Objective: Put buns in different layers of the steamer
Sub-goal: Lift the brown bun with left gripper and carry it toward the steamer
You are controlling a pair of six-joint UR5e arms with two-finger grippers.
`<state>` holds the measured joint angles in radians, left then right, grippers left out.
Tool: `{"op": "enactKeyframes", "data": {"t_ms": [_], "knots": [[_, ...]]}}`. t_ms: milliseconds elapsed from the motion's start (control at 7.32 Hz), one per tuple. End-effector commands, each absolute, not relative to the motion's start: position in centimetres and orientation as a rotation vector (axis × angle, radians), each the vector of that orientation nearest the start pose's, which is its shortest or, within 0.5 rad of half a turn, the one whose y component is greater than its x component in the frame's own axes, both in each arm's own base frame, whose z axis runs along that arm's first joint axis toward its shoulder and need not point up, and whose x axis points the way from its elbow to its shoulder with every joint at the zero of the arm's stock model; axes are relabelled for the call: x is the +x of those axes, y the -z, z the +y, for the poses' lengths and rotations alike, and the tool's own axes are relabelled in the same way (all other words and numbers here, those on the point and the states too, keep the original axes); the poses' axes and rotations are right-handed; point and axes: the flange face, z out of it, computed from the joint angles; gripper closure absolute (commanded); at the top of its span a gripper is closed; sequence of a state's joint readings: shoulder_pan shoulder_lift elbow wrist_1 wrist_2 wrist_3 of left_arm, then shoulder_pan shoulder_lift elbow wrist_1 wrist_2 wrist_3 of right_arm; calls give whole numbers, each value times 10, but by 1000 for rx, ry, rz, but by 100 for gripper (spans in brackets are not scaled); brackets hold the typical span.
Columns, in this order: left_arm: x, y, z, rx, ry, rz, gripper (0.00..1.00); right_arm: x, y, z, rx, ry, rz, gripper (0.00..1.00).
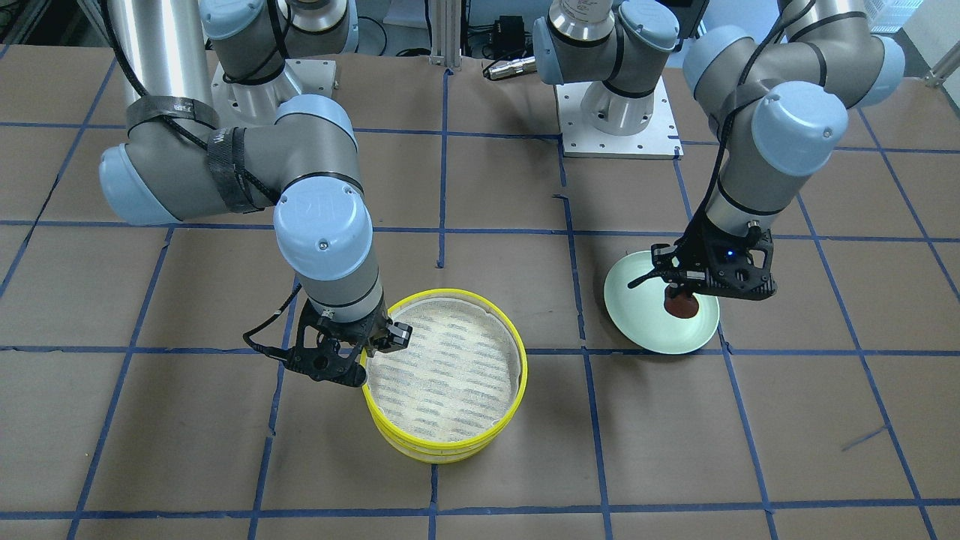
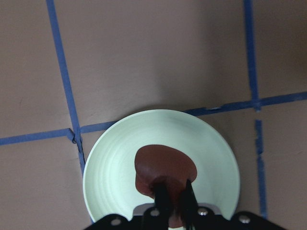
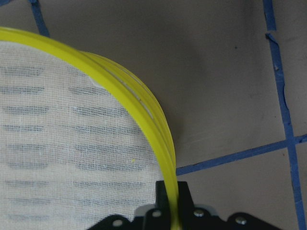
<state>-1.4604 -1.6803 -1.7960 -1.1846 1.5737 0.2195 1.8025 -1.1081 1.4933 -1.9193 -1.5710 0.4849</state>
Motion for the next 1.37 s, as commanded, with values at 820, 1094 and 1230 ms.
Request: {"op": "enactKeyframes", "data": {"t_ms": [820,1094,1230], "knots": [[-177,-414,-560,94,164,3159,99,277,-285,-599,353,-66,3141,95],[-177,-417,-558,98,168,3157,99,276,-286,-599,351,-65,3144,95],[-177,-419,-556,108,171,3155,98,275,-285,-599,349,-61,3155,95]]}}
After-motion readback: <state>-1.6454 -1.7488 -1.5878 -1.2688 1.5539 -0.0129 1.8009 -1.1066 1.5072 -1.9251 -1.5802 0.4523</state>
